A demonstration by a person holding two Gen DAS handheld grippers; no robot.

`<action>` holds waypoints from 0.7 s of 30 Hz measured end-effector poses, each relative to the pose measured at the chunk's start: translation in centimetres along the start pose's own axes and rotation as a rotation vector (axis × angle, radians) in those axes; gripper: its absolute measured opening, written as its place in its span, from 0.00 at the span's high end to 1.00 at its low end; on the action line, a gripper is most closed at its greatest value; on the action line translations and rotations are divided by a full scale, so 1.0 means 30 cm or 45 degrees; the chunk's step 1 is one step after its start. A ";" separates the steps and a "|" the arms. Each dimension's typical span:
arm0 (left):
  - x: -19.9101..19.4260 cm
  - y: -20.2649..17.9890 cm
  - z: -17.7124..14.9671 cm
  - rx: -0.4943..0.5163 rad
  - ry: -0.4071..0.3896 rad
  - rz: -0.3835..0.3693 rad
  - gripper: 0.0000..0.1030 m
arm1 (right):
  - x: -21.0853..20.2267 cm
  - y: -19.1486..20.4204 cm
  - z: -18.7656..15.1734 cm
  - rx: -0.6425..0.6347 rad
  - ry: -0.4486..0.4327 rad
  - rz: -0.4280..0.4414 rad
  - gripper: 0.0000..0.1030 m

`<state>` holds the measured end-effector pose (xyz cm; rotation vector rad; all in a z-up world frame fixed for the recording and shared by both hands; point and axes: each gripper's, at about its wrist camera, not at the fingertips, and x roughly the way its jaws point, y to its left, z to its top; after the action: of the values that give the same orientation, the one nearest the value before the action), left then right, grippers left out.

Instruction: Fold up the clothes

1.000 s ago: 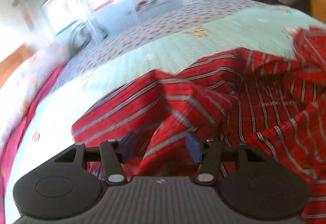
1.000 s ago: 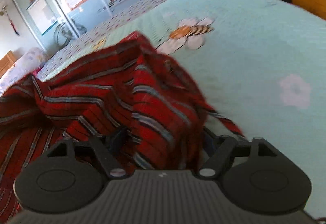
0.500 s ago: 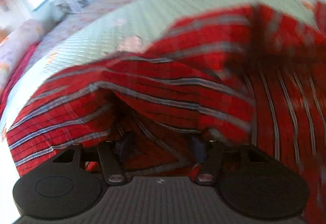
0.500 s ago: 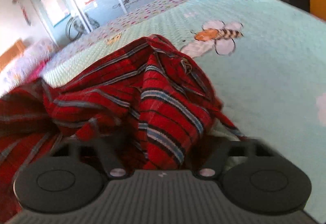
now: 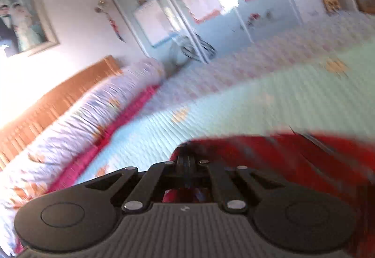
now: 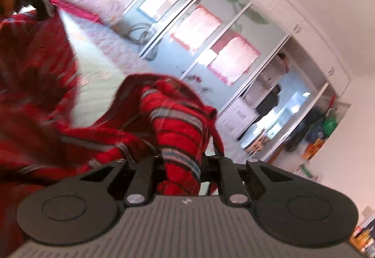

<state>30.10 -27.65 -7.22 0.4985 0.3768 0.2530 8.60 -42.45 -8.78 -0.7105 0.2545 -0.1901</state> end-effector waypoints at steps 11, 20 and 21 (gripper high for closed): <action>0.072 0.134 0.406 -0.051 -0.164 0.143 0.98 | 0.568 -0.424 0.041 0.226 0.296 -0.617 0.68; -0.105 0.065 -0.169 0.352 -0.028 -0.352 0.77 | 0.360 -0.535 -0.457 1.360 0.575 -0.086 0.60; -0.135 0.061 -0.228 0.408 -0.048 -0.382 0.69 | 0.303 -0.507 -0.485 1.412 0.581 -0.051 0.59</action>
<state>23.37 -24.57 -10.68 0.7512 0.4521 -0.1104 11.69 -65.09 -10.79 0.4414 0.5065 -0.4792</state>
